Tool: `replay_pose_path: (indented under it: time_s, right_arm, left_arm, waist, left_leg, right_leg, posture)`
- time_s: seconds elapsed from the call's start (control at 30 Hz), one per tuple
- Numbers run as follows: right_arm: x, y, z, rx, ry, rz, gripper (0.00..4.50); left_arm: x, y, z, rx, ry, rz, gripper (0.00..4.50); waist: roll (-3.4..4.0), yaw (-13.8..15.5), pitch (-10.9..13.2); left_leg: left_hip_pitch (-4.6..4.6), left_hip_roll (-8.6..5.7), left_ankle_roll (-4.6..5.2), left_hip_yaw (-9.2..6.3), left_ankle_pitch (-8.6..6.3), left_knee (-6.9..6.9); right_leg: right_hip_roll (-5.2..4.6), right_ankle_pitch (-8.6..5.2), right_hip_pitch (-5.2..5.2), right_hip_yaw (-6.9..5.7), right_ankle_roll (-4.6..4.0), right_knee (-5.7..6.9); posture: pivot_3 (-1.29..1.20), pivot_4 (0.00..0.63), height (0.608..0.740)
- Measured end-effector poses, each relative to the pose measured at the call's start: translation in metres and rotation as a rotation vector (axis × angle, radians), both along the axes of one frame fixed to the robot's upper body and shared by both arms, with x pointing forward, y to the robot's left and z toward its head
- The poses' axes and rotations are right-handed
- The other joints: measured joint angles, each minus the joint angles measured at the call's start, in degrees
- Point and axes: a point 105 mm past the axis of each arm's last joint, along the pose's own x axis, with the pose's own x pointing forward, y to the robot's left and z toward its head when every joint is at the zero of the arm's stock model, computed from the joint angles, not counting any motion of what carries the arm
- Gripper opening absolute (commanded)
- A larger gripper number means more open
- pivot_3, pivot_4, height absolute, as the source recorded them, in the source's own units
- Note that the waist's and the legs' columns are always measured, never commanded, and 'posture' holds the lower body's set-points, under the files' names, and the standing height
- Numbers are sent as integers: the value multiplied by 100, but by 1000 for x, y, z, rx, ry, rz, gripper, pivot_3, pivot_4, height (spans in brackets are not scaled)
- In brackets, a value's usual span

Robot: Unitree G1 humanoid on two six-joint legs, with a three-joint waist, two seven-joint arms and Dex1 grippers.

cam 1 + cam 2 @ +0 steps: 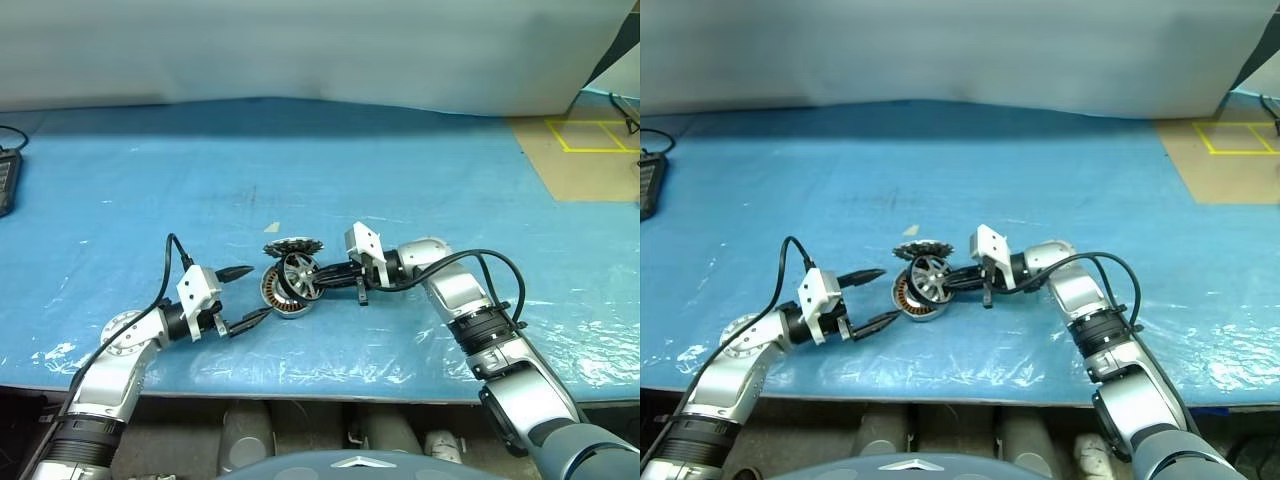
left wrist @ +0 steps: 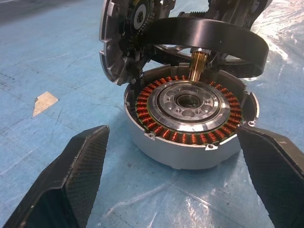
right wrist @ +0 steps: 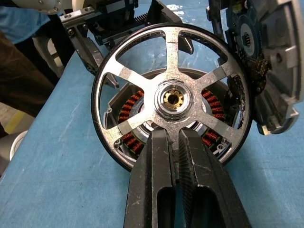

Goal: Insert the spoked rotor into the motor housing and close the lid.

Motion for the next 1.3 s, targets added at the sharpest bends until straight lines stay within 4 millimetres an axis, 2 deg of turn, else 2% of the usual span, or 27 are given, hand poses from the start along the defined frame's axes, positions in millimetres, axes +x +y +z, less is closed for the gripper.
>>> replay_pose_path:
  time_s: [0.37,0.53,0.67,1.17,1.27,1.3]
  right_arm:
    - [-5,5,25,26,-46,68,41]
    - [-6,7,22,23,-34,71,41]
    - [-6,8,11,-5,-10,69,41]
    - [-3,7,5,-30,-26,52,41]
    - [-1,7,4,-39,-32,43,769]
    - [-1,7,3,-43,-34,38,769]
  left_arm:
    - [-1,1,-1,3,3,0,4500]
    - [-1,1,-1,4,2,1,4500]
    - [-1,2,-2,4,4,3,4500]
    - [-6,8,-12,5,10,18,4500]
    - [-5,9,-14,5,14,23,4500]
    - [-5,10,-14,5,16,25,4500]
  waist:
    - [0,4,0]
    - [0,5,0]
    - [0,4,0]
    - [0,5,0]
    - [0,5,0]
    - [0,5,0]
  left_leg:
    - [1,1,0,0,0,2]
    - [0,-1,-1,0,1,2]
    - [0,-1,-1,0,1,3]
    - [0,0,0,0,0,5]
    - [0,0,0,0,0,5]
    - [0,0,-1,0,0,6]
  right_leg:
    - [-1,0,0,0,0,2]
    - [0,0,0,0,0,2]
    - [0,0,0,0,0,2]
    - [0,0,0,0,0,4]
    - [0,0,0,0,0,4]
    - [0,0,0,0,0,4]
  posture:
    - [0,150,740]
    - [0,150,740]
    - [0,150,740]
    - [0,150,740]
    - [0,150,740]
    - [0,150,740]
